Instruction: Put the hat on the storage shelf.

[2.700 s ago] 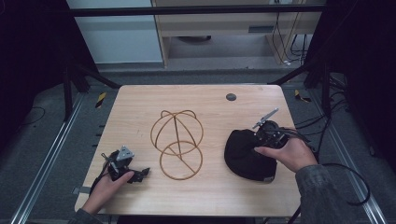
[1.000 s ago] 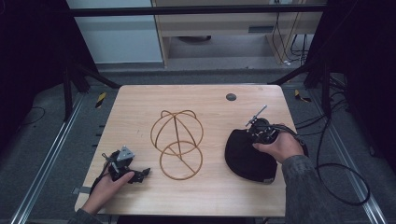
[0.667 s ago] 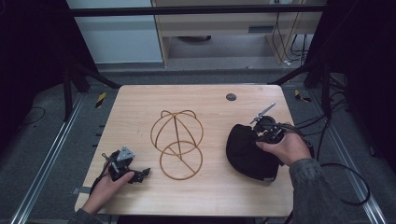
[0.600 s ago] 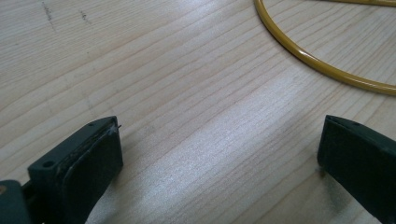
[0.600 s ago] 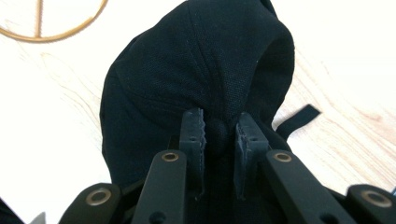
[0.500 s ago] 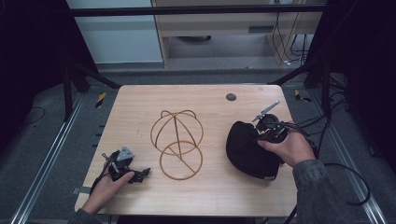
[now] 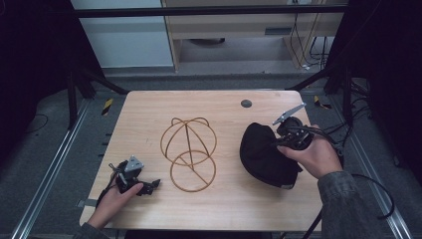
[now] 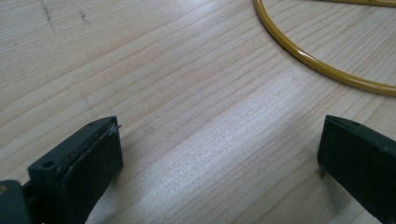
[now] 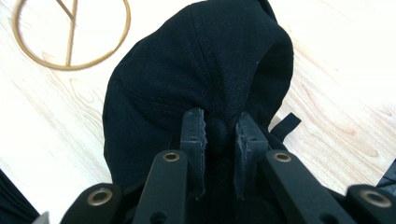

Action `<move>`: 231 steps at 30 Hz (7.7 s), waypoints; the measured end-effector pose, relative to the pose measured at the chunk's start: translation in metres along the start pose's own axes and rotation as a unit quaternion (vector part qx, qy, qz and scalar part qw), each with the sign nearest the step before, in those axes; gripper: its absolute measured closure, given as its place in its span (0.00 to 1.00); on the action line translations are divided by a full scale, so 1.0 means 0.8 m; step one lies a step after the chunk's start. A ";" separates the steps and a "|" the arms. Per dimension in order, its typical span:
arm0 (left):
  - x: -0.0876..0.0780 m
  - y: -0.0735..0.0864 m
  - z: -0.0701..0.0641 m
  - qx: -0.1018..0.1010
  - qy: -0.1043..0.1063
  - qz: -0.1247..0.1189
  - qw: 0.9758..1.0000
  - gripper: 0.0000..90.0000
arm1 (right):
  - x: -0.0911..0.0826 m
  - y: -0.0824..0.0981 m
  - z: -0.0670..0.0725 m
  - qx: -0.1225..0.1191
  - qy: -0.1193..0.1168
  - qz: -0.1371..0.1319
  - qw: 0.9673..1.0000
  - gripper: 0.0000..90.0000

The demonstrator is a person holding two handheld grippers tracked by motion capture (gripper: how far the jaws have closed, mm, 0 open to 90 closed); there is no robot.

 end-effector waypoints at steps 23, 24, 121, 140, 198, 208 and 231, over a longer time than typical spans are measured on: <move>0.000 0.000 0.000 0.001 0.001 0.000 1.000 0.00 | -0.046 -0.033 0.011 0.003 -0.004 -0.090 0.996 0.86; 0.000 0.000 0.000 0.001 0.001 0.000 1.000 0.00 | -0.048 -0.034 0.012 0.005 -0.006 -0.092 0.996 0.86; 0.000 0.000 -0.001 0.004 0.003 0.001 1.000 0.00 | -0.113 -0.229 0.161 -0.121 -0.060 -0.187 0.973 0.87; 0.000 0.000 -0.001 0.004 0.004 0.001 1.000 0.00 | -0.061 -0.261 0.194 -0.134 -0.089 -0.161 0.974 0.86; 0.000 -0.001 -0.001 0.006 0.004 0.000 1.000 0.00 | -0.004 -0.255 0.199 -0.122 -0.099 -0.117 0.981 0.81; 0.000 -0.001 -0.001 0.006 0.005 0.000 1.000 0.00 | -0.004 -0.250 0.199 -0.118 -0.104 -0.114 0.981 0.74; 0.000 -0.001 -0.001 0.006 0.005 0.000 1.000 0.00 | -0.005 -0.238 0.203 -0.115 -0.109 -0.114 0.981 0.59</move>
Point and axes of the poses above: each handheld gripper's, and its own axes: x roughly forward along the jaws, y roughly out of its underside, z roughly to its left, the point moved 9 cm from there along x, roughly forward along the jaws, and after that the axes turned 4 degrees about -y, right-handed, at the moved point
